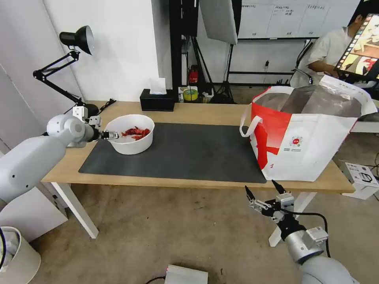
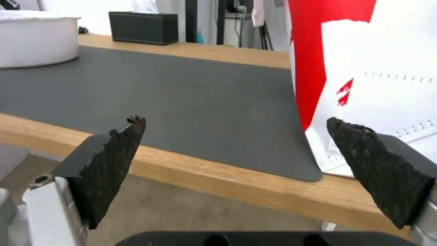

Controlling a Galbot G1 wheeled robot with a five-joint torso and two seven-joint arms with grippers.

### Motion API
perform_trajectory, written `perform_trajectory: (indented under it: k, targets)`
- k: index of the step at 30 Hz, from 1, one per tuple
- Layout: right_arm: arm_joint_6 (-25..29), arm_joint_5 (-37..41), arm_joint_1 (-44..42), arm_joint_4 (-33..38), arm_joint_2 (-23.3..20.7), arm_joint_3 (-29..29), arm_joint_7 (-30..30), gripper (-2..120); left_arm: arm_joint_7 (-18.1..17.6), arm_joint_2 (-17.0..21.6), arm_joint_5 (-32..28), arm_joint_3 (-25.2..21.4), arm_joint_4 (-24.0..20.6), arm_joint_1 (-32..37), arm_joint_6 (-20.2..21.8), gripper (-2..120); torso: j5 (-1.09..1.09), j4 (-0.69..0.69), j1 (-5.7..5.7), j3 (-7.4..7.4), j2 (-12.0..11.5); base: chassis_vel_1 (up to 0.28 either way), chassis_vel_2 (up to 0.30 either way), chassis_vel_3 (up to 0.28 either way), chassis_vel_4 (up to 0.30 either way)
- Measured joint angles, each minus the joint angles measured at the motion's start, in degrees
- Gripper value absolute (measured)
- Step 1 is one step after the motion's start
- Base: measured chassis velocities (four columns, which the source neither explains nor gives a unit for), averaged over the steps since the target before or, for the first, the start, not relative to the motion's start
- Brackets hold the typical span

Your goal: Pick up the trash from the table and place it into the takeout bag.

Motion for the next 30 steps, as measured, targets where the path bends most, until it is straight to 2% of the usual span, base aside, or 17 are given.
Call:
perform_trajectory:
  k: [3,5,7,9,11,12,15,16,18,24,30]
  targets:
    - [0.0,0.0,0.0,0.0,0.0,0.0,0.0,100,0.1,0.06,-0.31,0.37,-0.28,-0.15,0.0,53,0.0,0.0,0.0,0.0,0.0,0.0,0.0,0.0,0.0]
    - [0.0,0.0,0.0,0.0,0.0,0.0,0.0,100,0.16,0.1,-0.39,0.44,-0.39,-0.16,0.0,50,0.0,0.0,0.0,0.0,0.0,0.0,0.0,0.0,0.0]
    - [0.0,0.0,0.0,0.0,0.0,0.0,0.0,100,0.33,0.27,-0.55,0.59,-0.71,-0.18,0.0,38,0.0,0.0,0.0,0.0,0.0,0.0,0.0,0.0,0.0]
    - [0.0,0.0,0.0,0.0,0.0,0.0,0.0,100,0.4,0.33,-0.6,0.6,-0.8,-0.17,0.0,35,0.0,0.0,0.0,0.0,0.0,0.0,0.0,0.0,0.0]
    - [0.0,0.0,0.0,0.0,0.0,0.0,0.0,100,0.48,0.47,-0.7,0.58,-1.14,0.05,0.0,25,0.0,0.0,0.0,0.0,0.0,0.0,0.0,0.0,0.0]
    - [0.0,0.0,0.0,0.0,0.0,0.0,0.0,100,0.48,0.47,-0.7,0.58,-1.14,0.05,0.0,25,0.0,0.0,0.0,0.0,0.0,0.0,0.0,0.0,0.0]
    - [0.0,0.0,0.0,0.0,0.0,0.0,0.0,100,0.54,0.64,-0.72,-0.24,-1.8,0.87,-0.01,10,0.0,0.0,0.0,0.0,0.0,0.0,0.0,0.0,0.0]
    - [0.0,0.0,0.0,0.0,0.0,0.0,0.0,100,0.54,0.64,-0.72,-0.24,-1.8,0.87,-0.01,10,0.0,0.0,0.0,0.0,0.0,0.0,0.0,0.0,0.0]
    - [0.0,0.0,0.0,0.0,0.0,0.0,0.0,100,0.73,0.71,-0.88,-1.03,-2.29,1.31,-0.01,2,-0.01,0.0,0.0,0.0,0.0,0.0,0.0,0.0,0.0]
    - [0.0,0.0,0.0,0.0,0.0,0.0,0.0,100,0.04,1.07,-1.74,-3.04,-4.51,1.68,0.01,0,-0.01,0.0,0.0,0.0,0.0,0.0,0.0,0.0,0.0]
    - [0.0,0.0,0.0,0.0,0.0,0.0,0.0,100,-3.06,1.04,-5.72,-5.71,-10.26,1.09,0.05,0,0.0,0.01,0.0,0.0,0.0,0.0,0.0,0.0,0.0]
